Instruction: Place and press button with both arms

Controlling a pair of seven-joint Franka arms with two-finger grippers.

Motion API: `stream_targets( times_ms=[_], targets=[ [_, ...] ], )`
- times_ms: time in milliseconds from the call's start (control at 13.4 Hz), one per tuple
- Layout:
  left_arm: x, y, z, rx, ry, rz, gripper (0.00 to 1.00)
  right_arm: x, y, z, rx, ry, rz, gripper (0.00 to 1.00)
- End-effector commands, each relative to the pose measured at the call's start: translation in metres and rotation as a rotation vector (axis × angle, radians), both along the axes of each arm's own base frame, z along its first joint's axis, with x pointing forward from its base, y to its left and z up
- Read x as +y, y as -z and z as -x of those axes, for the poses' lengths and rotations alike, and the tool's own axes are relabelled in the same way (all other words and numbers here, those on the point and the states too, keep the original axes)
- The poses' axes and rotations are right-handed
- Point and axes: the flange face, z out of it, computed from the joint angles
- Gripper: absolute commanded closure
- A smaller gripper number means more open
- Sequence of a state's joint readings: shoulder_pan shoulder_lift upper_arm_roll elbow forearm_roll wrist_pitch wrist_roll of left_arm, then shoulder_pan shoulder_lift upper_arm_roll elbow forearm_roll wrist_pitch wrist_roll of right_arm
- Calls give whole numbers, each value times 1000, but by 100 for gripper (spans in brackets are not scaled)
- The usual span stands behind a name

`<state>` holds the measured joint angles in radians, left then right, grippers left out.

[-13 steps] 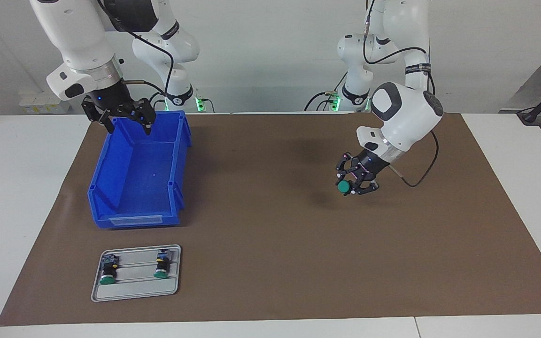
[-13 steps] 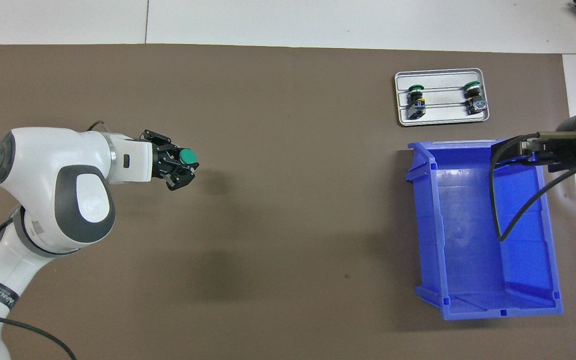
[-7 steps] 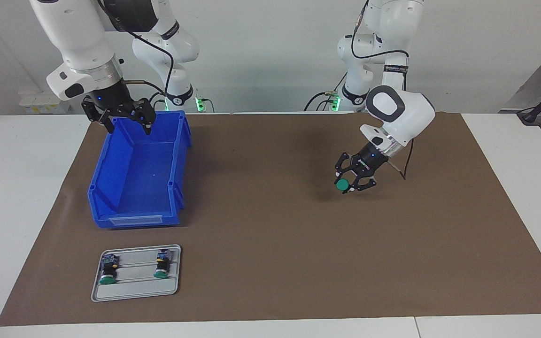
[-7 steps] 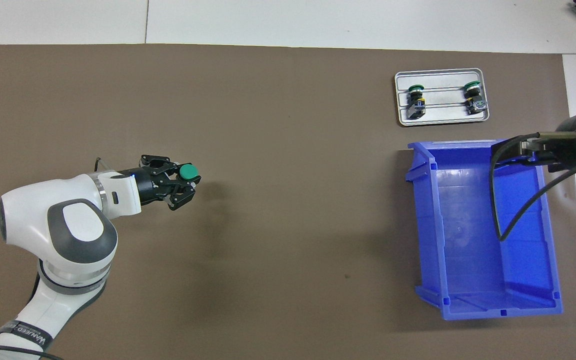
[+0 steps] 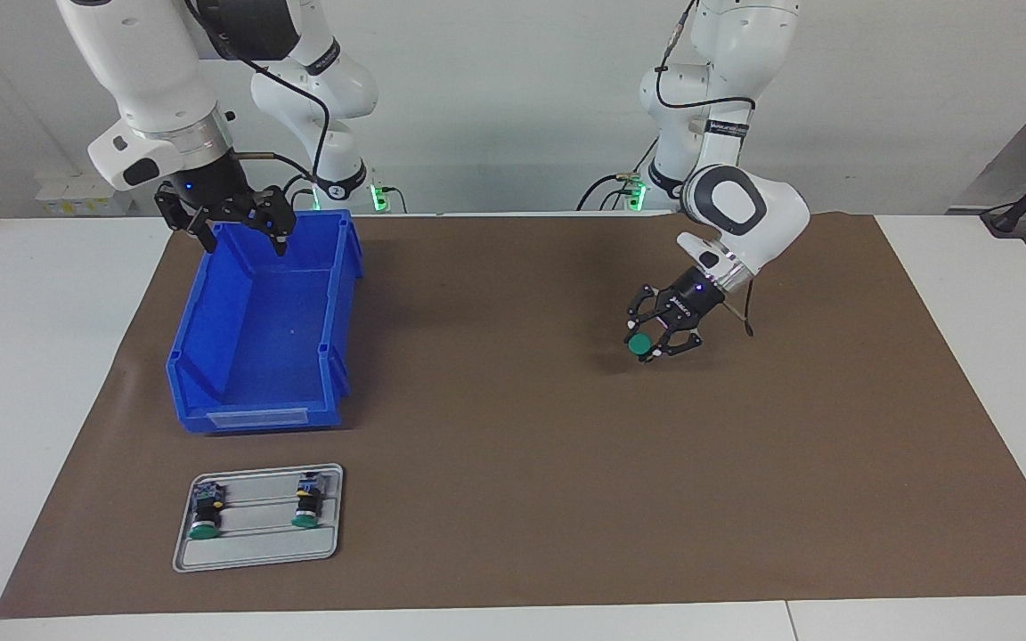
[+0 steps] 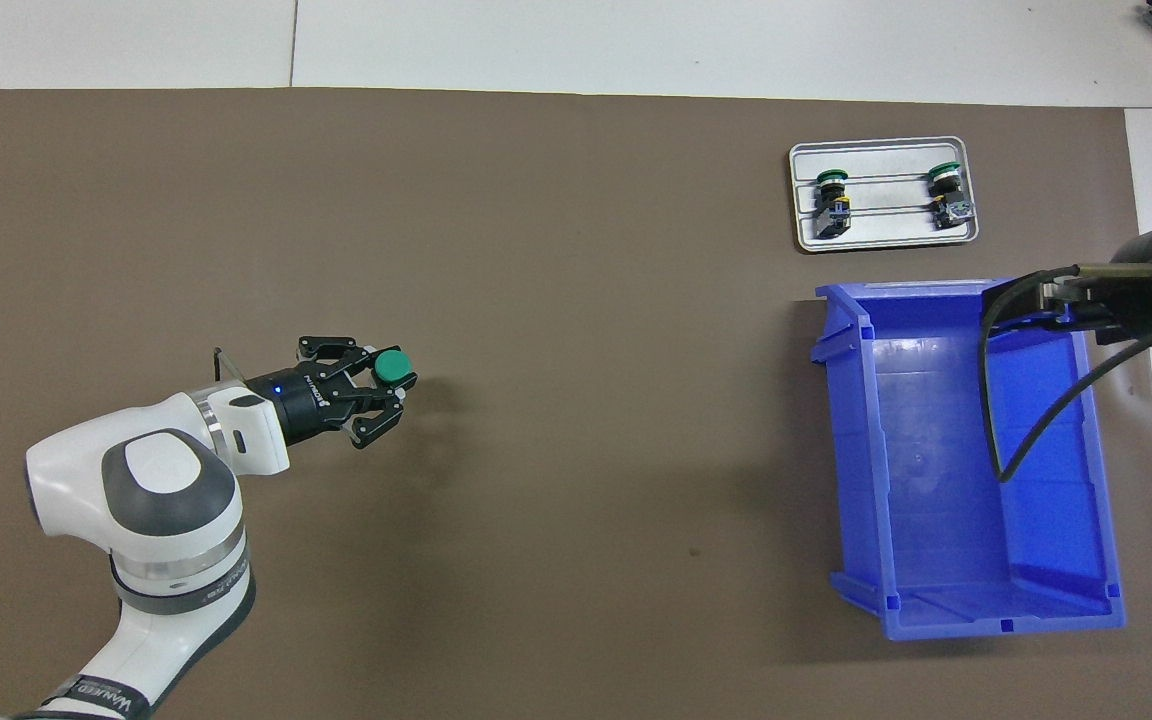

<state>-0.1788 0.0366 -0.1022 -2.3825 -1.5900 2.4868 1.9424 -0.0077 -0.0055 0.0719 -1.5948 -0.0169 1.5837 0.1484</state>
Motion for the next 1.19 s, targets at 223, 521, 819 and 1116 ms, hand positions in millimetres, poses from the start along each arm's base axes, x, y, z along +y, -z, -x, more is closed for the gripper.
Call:
stream_targets(
  times_ms=[223, 521, 819, 1116],
  targets=[
    [-40, 23, 22, -46, -13, 136, 100, -3, -2, 6, 0, -15, -20, 0],
    [-68, 62, 29, -121, -42, 196, 100, -3, -2, 6, 0, -16, -20, 0],
    [-96, 66, 43, -111, -23, 220, 100, -3, -2, 6, 0, -16, -20, 0],
    [-120, 50, 33, -128, -75, 290, 100, -3, -2, 6, 0, -16, -20, 0]
  ],
)
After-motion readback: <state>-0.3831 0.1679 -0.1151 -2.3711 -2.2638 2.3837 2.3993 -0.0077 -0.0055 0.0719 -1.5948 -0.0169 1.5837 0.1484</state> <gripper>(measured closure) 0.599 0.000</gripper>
